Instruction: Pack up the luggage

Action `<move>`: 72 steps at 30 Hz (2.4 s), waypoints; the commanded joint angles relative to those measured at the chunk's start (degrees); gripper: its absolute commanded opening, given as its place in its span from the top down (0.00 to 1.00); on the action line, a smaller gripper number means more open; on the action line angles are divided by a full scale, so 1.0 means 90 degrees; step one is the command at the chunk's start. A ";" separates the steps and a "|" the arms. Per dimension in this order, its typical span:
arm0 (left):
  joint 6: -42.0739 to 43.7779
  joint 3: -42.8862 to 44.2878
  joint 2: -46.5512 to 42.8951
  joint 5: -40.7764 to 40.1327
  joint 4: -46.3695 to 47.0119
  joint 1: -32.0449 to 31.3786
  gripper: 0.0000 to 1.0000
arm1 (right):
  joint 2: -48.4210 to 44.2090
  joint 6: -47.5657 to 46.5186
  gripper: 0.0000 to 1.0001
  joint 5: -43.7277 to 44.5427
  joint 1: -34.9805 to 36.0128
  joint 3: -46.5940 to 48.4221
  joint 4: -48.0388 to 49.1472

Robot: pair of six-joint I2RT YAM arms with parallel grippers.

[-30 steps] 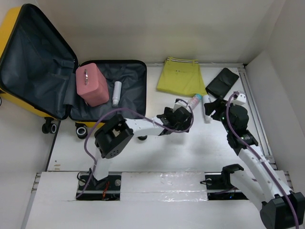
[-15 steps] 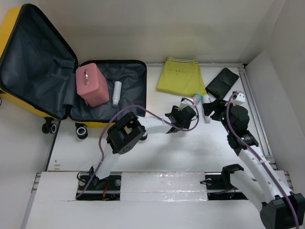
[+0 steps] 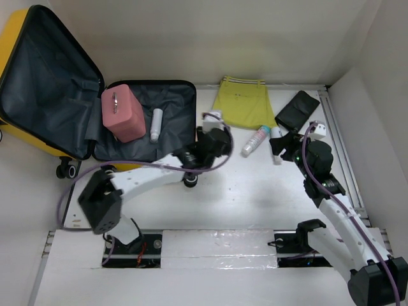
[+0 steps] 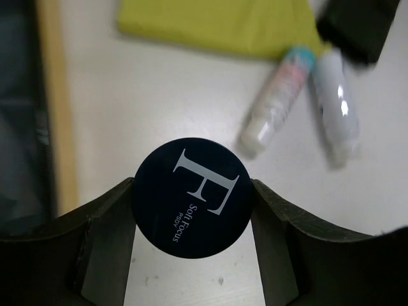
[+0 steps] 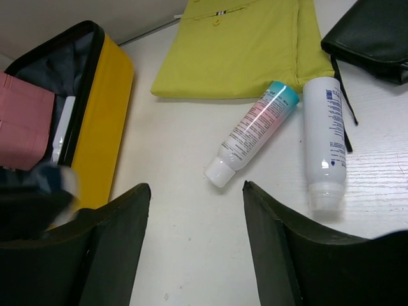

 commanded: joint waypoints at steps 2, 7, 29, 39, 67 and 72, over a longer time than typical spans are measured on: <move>-0.0839 -0.0681 -0.1456 -0.0931 0.0049 0.1057 0.58 | 0.0034 -0.0073 0.34 -0.0243 0.0006 0.0040 0.0368; -0.1201 -0.1570 -0.1946 -0.0122 0.0381 0.2522 0.53 | 0.0035 -0.0073 0.34 -0.0302 0.0006 0.0040 0.0427; 0.0232 0.0299 -0.0485 -0.0911 0.0322 0.0634 0.11 | -0.0033 -0.0053 0.86 0.0302 0.0064 0.0020 0.0427; 0.1492 0.3114 0.2563 0.0884 0.0079 0.0083 0.11 | 0.0035 0.0190 0.67 0.0889 0.0064 0.0010 0.0163; 0.1162 0.1976 0.2031 0.0125 0.1104 0.0346 0.89 | -0.0102 0.0132 0.54 0.0362 0.0006 0.0010 0.0280; 0.0460 0.0658 0.0078 -0.0898 0.1162 0.0483 0.90 | -0.0102 0.0132 0.54 0.0235 0.0006 0.0010 0.0338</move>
